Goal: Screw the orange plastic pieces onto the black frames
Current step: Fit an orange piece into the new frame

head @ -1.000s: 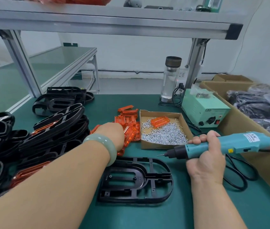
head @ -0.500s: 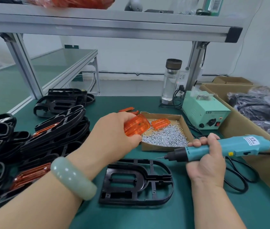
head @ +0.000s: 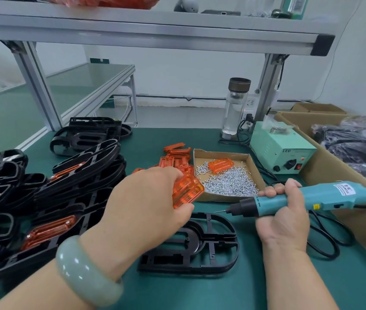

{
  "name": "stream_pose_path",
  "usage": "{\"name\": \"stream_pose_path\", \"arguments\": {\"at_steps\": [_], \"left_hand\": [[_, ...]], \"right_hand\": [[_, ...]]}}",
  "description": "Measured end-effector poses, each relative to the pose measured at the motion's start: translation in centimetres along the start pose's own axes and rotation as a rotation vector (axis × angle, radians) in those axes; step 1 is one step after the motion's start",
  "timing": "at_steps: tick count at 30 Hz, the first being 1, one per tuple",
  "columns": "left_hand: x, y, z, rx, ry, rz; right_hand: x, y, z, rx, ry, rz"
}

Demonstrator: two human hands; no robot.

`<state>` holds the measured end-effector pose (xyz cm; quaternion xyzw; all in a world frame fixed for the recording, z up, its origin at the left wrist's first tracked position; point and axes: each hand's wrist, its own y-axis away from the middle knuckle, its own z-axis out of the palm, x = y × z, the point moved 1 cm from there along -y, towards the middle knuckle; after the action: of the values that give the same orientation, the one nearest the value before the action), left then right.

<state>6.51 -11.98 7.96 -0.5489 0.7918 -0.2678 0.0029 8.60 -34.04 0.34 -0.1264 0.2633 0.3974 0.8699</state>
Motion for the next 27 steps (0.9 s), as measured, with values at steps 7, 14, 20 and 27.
{"name": "stream_pose_path", "arguments": {"at_steps": [7,14,20,27], "left_hand": [[-0.5,0.6,0.8,-0.035,0.104,-0.053],[-1.4,0.2,1.4,-0.19,0.421,-0.19],[-2.0,-0.1,1.5,-0.186,0.744,-0.382],[-2.0,0.4,1.1,-0.285,0.92,-0.436]], "right_hand": [[0.0,0.0,0.0,0.012,0.004,0.003],[0.1,-0.1,0.0,0.012,-0.023,0.035],[0.1,0.0,-0.1,0.005,-0.021,0.04],[0.2,-0.1,-0.1,0.0,-0.025,0.049]]}}
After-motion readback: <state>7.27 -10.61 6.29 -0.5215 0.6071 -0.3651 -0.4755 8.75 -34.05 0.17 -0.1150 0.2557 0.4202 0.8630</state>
